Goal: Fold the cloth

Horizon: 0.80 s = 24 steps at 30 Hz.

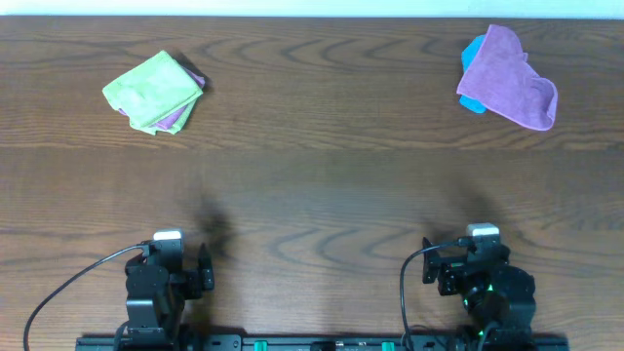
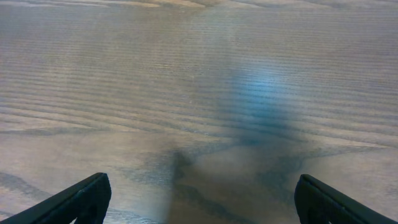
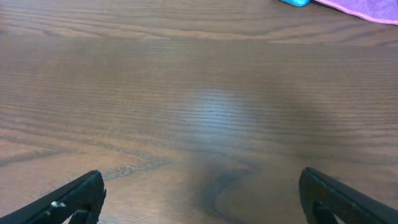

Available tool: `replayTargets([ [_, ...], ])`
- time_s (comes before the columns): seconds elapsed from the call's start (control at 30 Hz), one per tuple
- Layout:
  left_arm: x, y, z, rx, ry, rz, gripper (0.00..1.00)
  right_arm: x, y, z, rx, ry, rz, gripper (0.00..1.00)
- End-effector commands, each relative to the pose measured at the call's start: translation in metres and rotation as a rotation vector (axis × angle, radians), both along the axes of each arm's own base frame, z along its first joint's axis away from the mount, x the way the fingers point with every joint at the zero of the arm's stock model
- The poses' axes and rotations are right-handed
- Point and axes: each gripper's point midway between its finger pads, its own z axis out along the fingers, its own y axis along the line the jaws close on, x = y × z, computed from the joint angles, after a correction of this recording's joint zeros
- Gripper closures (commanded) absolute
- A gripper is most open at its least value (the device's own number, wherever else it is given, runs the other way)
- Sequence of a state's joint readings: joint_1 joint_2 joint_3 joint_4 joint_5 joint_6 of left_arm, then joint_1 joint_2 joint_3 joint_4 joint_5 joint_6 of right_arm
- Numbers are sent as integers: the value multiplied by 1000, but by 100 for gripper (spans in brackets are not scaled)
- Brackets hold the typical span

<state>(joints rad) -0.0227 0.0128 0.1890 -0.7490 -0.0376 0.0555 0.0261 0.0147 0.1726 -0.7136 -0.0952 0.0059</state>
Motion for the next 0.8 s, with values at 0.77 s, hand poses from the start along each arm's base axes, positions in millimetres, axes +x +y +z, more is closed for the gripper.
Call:
replayTargets([
  [0.77, -2, 2, -9, 6, 20, 10, 5, 112, -83, 131, 28, 389, -363, 1],
])
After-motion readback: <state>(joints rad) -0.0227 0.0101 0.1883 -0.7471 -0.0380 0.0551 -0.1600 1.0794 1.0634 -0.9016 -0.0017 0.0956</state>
